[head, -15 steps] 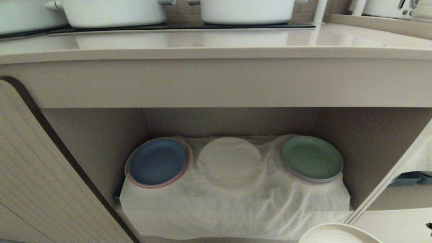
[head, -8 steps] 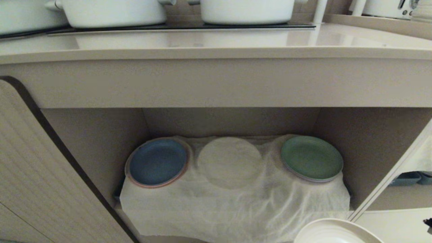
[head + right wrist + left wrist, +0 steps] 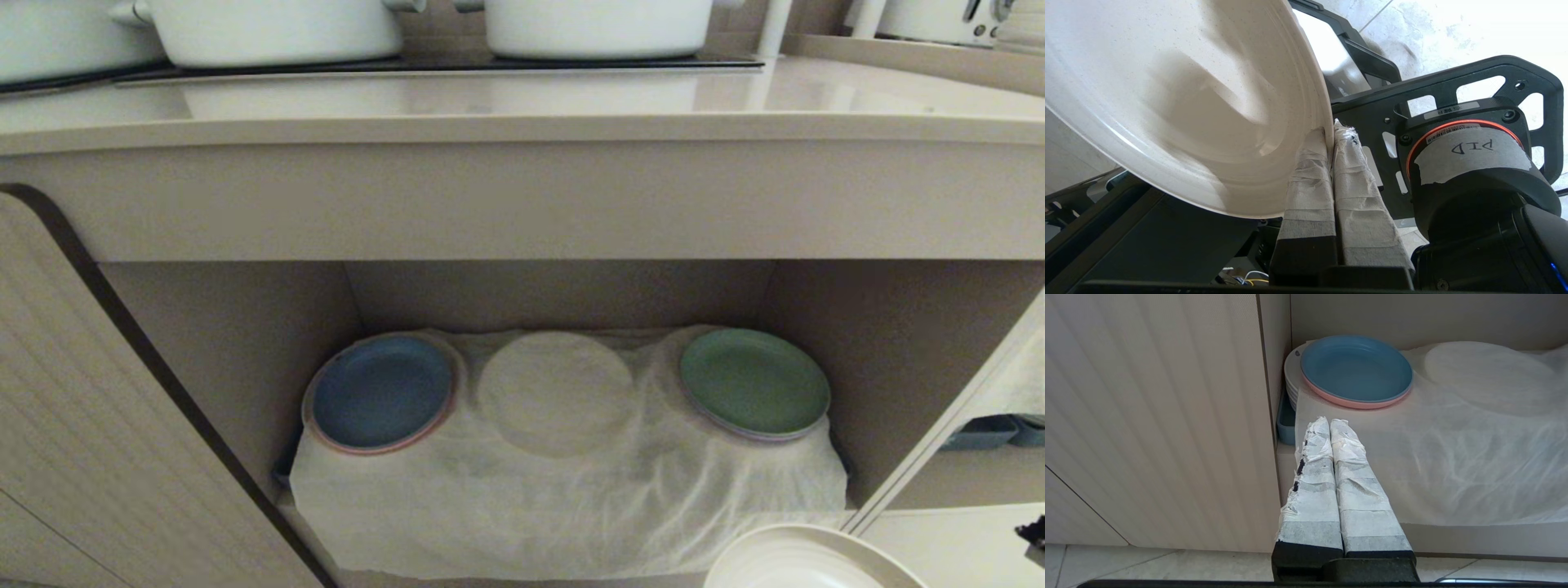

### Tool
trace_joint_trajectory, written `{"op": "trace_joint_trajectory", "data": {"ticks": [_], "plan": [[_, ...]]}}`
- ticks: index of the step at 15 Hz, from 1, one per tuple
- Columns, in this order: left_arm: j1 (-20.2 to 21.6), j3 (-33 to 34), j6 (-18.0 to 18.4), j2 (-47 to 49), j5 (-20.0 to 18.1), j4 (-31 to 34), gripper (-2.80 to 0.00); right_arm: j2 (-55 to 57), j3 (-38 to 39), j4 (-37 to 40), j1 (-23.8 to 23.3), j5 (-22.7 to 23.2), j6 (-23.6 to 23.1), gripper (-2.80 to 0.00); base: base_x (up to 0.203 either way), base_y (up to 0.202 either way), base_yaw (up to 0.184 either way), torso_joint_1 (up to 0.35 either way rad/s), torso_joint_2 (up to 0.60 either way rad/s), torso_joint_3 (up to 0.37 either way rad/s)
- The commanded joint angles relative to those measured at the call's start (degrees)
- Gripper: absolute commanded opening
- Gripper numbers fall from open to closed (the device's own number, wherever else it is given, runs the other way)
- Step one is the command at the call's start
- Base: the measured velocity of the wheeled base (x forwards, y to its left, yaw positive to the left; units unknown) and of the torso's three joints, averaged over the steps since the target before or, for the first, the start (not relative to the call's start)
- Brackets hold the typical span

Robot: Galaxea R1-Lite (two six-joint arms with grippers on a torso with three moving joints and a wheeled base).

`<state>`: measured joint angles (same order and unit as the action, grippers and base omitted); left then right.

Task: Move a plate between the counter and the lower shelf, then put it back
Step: Put the plate

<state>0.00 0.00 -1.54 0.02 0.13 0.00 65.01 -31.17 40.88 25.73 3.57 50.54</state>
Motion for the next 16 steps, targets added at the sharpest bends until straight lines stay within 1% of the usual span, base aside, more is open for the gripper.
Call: {"op": "trace_joint_trajectory", "data": {"ticks": [1,14,16], "plan": [[0.0,0.0,0.0,0.0,0.0,0.0,-2.8,0.3,-0.1,0.3,0.0,0.0,0.3,-2.8,0.0,0.0,0.0,0.0,0.0,0.0],[0.0,0.0,0.0,0.0,0.0,0.0,-2.8,0.0,-0.1,0.3,0.0,0.0,0.3,-2.8,0.0,0.0,0.0,0.0,0.0,0.0],[0.0,0.0,0.0,0.0,0.0,0.0,-2.8,0.0,0.0,0.3,0.0,0.0,0.3,-2.8,0.0,0.0,0.0,0.056,-0.22,-0.183]]}}
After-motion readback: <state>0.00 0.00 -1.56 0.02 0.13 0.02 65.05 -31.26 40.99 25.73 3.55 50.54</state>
